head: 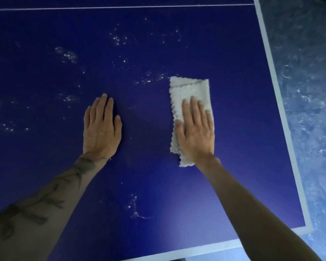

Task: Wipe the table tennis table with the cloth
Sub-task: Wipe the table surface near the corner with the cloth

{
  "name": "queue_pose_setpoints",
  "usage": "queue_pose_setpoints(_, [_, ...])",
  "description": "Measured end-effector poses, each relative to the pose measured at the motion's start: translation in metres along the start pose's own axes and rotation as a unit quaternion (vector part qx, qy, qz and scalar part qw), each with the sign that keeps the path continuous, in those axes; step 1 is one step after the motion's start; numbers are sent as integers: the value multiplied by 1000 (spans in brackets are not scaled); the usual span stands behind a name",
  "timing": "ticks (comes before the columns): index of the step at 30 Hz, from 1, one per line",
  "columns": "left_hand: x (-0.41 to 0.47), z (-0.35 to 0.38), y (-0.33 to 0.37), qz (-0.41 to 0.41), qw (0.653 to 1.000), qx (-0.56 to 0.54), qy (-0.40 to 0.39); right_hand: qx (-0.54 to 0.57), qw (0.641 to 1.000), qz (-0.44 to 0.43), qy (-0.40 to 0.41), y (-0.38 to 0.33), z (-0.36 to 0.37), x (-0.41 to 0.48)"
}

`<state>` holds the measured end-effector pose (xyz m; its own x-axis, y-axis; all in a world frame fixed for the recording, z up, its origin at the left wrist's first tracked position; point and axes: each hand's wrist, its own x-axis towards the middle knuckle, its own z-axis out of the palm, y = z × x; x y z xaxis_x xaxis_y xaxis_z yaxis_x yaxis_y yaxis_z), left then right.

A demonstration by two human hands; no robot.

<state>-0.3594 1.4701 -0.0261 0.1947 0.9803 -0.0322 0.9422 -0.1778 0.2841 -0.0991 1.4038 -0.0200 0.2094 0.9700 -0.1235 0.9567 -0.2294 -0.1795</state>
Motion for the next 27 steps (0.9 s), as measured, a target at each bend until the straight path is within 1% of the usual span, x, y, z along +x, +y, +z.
queue_pose_setpoints(3, [6,5,-5,-3,1000,2,3,2,997,75,20,-14,-1,33])
queue_pose_setpoints(5, [7,9,-8,-1,1000,4,12,5,997,72,27,-42,6,44])
queue_pose_setpoints(6, [6,9,-9,1,1000,4,16,9,999,46,24,-58,9,44])
queue_pose_setpoints(8, [6,9,-9,4,1000,4,20,7,999,-45,8,-83,17,33])
queue_pose_setpoints(10, [7,8,-8,3,1000,5,19,1,992,-124,0,-79,18,23])
queue_pose_setpoints(11, [7,8,-8,1,1000,2,18,1,992,-129,5,-65,17,22])
queue_pose_setpoints(12, [7,7,-8,-1,1000,-1,17,1,994,-105,14,-48,14,24])
queue_pose_setpoints(15, [8,7,-9,-3,1000,-4,21,-4,999,28,37,-6,0,42])
queue_pose_setpoints(17, [8,8,-9,-7,1000,-3,21,-6,995,89,43,-9,-4,64])
queue_pose_setpoints(19, [7,9,-9,-8,1000,2,20,-1,994,102,48,-34,0,81])
queue_pose_setpoints(21, [7,9,-9,-4,1000,5,20,10,998,57,35,-68,7,86])
queue_pose_setpoints(23, [7,9,-10,2,1000,6,21,2,999,-46,10,-95,16,73])
queue_pose_setpoints(24, [7,9,-10,2,1000,7,22,-9,995,-100,-2,-99,19,63])
queue_pose_setpoints(25, [7,9,-10,2,1000,8,23,-18,990,-137,-8,-95,20,57])
queue_pose_setpoints(26, [8,9,-10,2,1000,7,24,-20,989,-144,-11,-83,18,55])
queue_pose_setpoints(27, [8,9,-10,1,1000,6,25,-19,992,-121,-10,-68,14,57])
